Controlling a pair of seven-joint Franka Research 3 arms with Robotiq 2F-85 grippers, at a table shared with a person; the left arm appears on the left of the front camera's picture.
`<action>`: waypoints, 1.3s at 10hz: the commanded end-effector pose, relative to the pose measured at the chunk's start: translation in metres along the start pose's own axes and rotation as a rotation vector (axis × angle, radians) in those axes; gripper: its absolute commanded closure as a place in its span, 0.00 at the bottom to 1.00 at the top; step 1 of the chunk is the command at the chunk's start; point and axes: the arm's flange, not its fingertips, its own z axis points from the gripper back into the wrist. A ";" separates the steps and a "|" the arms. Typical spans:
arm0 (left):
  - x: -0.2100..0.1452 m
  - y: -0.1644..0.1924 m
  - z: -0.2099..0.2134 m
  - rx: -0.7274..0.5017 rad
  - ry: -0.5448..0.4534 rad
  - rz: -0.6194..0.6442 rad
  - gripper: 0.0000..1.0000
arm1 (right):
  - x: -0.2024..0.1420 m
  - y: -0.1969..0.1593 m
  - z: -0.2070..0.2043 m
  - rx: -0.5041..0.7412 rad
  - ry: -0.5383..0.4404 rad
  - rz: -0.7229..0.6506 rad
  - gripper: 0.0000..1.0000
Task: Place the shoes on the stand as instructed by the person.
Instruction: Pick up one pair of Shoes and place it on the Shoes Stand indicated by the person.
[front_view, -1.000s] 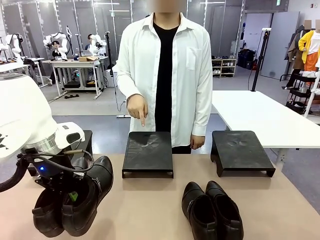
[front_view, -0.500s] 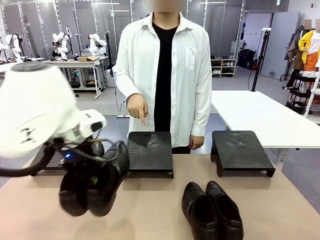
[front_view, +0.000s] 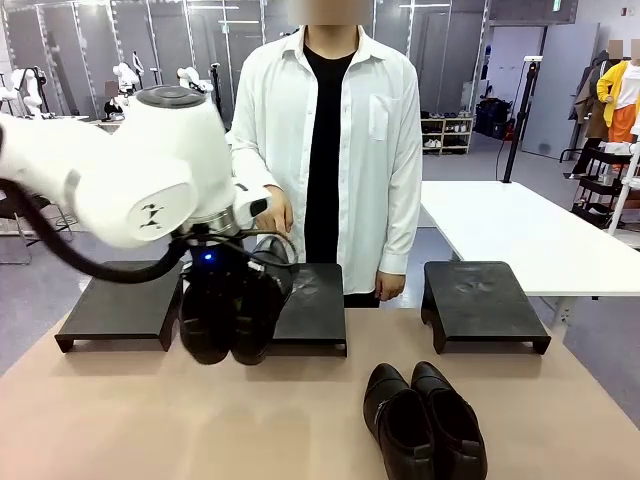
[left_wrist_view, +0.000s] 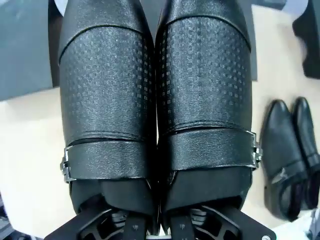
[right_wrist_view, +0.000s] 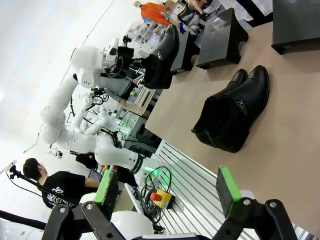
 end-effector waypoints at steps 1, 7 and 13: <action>0.038 -0.036 -0.005 0.052 -0.045 0.005 0.90 | 0.000 0.001 0.000 0.005 -0.006 0.019 0.00; 0.089 -0.076 -0.060 0.068 -0.109 -0.004 0.90 | 0.000 0.001 0.000 0.005 -0.006 0.019 0.00; 0.119 -0.082 -0.097 0.065 -0.171 -0.042 0.90 | 0.000 0.001 0.000 0.005 -0.006 0.019 0.00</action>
